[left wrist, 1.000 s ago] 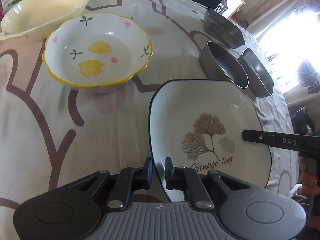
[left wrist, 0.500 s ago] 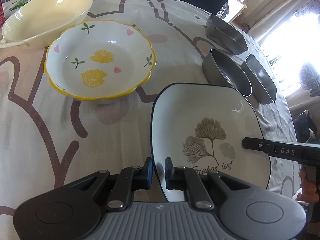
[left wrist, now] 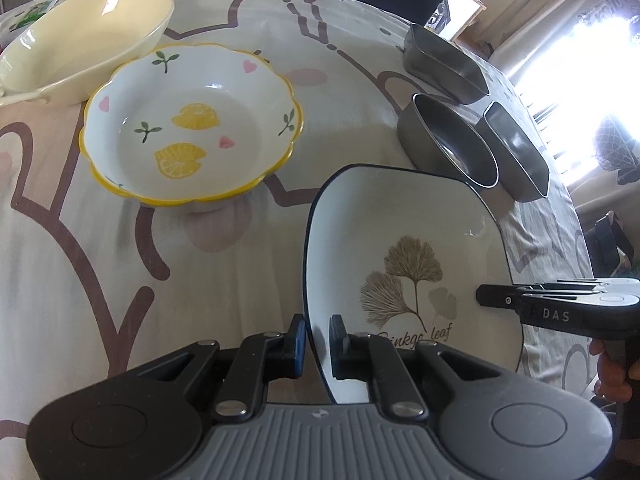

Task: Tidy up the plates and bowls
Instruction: 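Lift the white plate with both tools and carry it toward the lemon bowl, then lower the white plate onto the tablecloth and open both tools, then move both tools to the cream two-handled bowl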

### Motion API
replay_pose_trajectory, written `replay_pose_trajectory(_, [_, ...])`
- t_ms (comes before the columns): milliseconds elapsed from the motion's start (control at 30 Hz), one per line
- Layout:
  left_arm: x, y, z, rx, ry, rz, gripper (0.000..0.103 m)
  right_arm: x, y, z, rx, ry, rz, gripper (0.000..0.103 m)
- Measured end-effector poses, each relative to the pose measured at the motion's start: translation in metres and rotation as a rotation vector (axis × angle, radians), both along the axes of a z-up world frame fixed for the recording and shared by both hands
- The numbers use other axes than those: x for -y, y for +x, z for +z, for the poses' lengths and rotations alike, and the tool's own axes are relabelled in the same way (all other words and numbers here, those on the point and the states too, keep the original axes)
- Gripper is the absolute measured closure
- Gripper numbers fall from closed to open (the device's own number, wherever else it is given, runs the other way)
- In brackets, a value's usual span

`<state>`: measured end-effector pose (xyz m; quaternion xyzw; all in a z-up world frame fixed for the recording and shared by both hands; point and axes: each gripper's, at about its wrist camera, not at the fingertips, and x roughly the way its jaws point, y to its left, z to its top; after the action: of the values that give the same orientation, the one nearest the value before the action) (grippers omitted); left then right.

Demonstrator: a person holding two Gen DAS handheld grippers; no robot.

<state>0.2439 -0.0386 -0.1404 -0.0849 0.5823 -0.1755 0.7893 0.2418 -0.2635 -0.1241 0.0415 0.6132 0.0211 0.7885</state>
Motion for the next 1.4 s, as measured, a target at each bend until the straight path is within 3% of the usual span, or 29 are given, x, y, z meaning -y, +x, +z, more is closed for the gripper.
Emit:
replay_pose_trajectory(600, [0.003,0.003,-0.003,-0.014,0.017,-0.011,0.088,0.005,0.001,0.002,0.022,0.006,0.006,0.083])
replay_pose_trajectory(800, [0.004,0.003,-0.002,-0.016,0.023,-0.017,0.07,0.001,-0.005,0.004,0.042,0.004,0.027,0.083])
replay_pose_trajectory(867, [0.005,0.001,-0.002,-0.012,0.025,-0.021,0.057,0.001,-0.008,0.007,0.059,-0.005,0.04,0.082])
replay_pose_trajectory(933, [0.006,0.0,-0.001,-0.008,0.029,-0.026,0.045,0.001,-0.011,0.009,0.062,-0.012,0.04,0.075])
replay_pose_trajectory(1000, [0.007,-0.002,0.0,-0.001,0.033,-0.03,0.036,0.004,-0.014,0.01,0.062,-0.018,0.035,0.054])
replay_pose_trajectory(1167, [0.01,-0.009,0.005,0.019,0.037,-0.038,0.012,0.012,-0.025,0.017,0.08,-0.016,0.042,0.034])
replay_pose_trajectory(1300, [0.013,-0.015,0.01,0.037,0.036,-0.04,0.003,0.019,-0.035,0.025,0.112,-0.001,0.039,0.009])
replay_pose_trajectory(1400, [0.014,-0.021,0.016,0.055,0.047,-0.039,0.0,0.025,-0.042,0.032,0.143,0.013,0.032,0.001])
